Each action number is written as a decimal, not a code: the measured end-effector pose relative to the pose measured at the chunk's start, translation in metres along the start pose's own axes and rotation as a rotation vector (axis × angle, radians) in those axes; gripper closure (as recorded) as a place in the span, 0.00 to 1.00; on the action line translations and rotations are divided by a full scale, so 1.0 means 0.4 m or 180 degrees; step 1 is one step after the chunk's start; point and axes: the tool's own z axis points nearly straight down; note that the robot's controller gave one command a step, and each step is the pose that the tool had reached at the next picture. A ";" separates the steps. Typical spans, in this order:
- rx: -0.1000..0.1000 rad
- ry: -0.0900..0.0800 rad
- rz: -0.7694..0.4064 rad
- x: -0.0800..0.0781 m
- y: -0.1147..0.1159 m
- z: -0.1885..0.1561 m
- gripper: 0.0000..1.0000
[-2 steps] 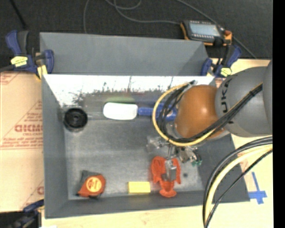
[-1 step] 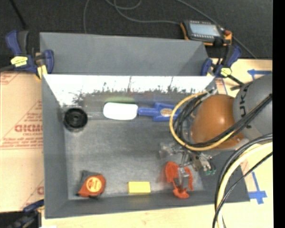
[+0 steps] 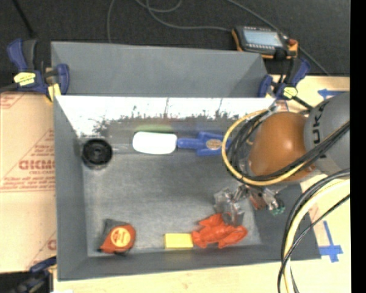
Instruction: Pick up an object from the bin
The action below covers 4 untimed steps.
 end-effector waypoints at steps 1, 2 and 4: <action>-0.0004 -0.0014 -0.0001 -0.001 0.003 0.004 0.00; -0.0004 -0.0013 -0.0002 -0.001 0.003 0.004 0.00; -0.0003 -0.0021 -0.0516 0.023 -0.031 -0.079 0.00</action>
Offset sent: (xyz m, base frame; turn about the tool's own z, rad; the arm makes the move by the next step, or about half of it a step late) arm 0.0000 0.0000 0.0000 0.0000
